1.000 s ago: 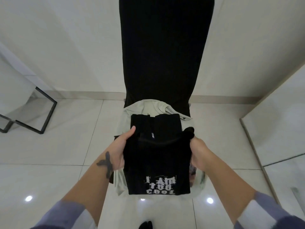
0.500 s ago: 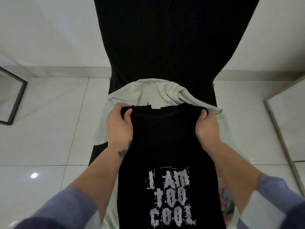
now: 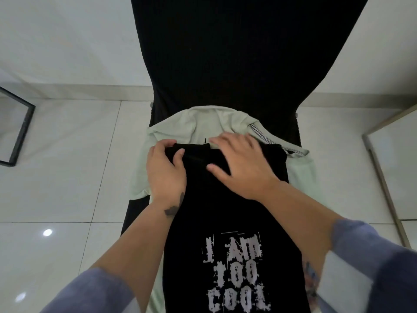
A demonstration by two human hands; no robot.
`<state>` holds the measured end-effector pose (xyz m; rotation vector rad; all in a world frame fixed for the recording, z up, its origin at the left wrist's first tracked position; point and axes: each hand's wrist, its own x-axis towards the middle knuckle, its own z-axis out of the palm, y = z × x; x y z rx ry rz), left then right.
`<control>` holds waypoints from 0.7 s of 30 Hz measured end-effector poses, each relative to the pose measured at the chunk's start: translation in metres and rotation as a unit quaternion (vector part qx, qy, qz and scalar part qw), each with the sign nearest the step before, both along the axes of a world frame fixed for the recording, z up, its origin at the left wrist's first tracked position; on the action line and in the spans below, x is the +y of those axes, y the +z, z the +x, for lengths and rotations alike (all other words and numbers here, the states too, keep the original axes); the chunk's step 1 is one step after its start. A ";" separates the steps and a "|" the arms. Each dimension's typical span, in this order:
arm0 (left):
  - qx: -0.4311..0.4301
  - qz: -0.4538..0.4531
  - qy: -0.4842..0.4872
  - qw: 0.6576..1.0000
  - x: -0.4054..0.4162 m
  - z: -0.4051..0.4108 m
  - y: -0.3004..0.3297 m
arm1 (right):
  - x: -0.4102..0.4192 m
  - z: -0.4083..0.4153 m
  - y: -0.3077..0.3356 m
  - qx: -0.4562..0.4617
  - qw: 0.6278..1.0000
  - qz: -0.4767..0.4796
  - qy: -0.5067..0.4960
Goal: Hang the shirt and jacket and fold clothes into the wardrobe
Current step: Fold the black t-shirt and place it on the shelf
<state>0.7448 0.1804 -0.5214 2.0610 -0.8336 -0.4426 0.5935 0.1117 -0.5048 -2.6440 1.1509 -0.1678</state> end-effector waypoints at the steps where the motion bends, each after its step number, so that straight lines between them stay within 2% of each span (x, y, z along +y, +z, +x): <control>1: -0.001 -0.018 -0.001 1.000 0.000 0.000 0.000 | -0.003 0.005 -0.004 0.033 0.999 0.029 0.030; 3: -0.005 -0.053 -0.004 0.999 0.002 0.000 0.001 | -0.010 0.013 -0.012 0.076 0.996 0.045 0.034; 6: -0.008 -0.094 -0.010 0.996 0.006 -0.001 0.006 | -0.015 0.017 -0.012 0.109 0.994 0.018 0.023; 8: -0.008 -0.114 -0.012 0.993 0.010 -0.002 0.010 | -0.010 0.014 -0.009 0.100 0.994 -0.002 0.039; 11: 0.016 -0.123 -0.006 0.992 0.016 -0.011 0.017 | 0.001 0.007 0.005 0.068 0.996 0.055 0.031; 15: 0.117 -0.040 0.013 0.992 0.043 -0.036 0.026 | 0.012 -0.001 0.032 0.032 0.997 0.068 0.028; 17: 0.122 0.007 0.012 0.992 0.068 -0.050 0.026 | 0.019 -0.005 0.049 0.019 0.996 0.081 0.026; 21: 0.134 0.044 0.035 0.989 0.124 -0.074 0.026 | 0.043 -0.019 0.094 -0.022 0.994 0.106 0.011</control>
